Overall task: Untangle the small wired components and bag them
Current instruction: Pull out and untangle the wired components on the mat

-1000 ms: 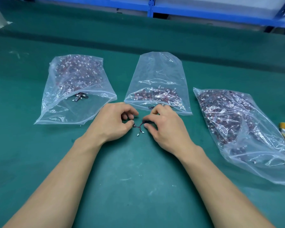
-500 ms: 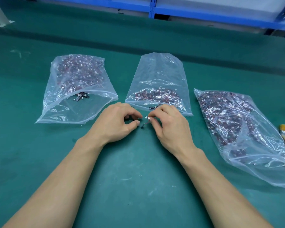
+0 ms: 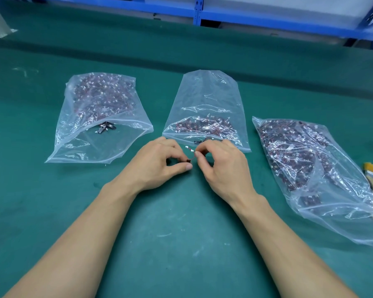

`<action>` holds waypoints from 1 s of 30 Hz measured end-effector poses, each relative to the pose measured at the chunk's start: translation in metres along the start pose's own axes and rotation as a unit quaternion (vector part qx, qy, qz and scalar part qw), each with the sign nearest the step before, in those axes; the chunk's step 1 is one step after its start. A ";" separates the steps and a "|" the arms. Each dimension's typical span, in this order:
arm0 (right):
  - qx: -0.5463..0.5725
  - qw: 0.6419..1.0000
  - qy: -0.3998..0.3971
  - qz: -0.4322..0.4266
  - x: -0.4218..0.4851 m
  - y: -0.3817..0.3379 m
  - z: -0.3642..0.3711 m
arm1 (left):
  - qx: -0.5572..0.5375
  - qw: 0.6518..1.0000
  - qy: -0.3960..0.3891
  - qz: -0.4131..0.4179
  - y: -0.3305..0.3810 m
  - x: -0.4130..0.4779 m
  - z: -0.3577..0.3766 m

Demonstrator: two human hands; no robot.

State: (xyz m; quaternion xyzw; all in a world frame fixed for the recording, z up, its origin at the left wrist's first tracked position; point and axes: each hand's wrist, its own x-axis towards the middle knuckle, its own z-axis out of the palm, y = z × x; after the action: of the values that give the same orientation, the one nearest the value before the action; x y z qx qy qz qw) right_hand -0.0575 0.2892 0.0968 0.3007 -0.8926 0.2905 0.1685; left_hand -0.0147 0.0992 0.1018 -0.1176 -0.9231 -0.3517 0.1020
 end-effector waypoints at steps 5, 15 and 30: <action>0.051 0.997 0.045 0.028 0.001 0.005 -0.002 | -0.033 0.999 0.015 0.014 0.001 0.001 -0.001; 0.037 0.993 0.069 0.083 0.000 -0.001 -0.010 | -0.009 0.997 0.032 -0.064 -0.002 0.000 -0.007; 0.078 0.997 -0.016 0.014 -0.001 0.015 -0.019 | 0.053 0.986 0.041 -0.152 -0.011 0.000 -0.008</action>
State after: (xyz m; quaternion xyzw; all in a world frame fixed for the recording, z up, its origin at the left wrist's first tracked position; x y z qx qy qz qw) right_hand -0.0639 0.3114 0.1044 0.3052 -0.8741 0.3562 0.1260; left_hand -0.0168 0.0858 0.1010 0.0444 -0.9425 -0.3184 0.0914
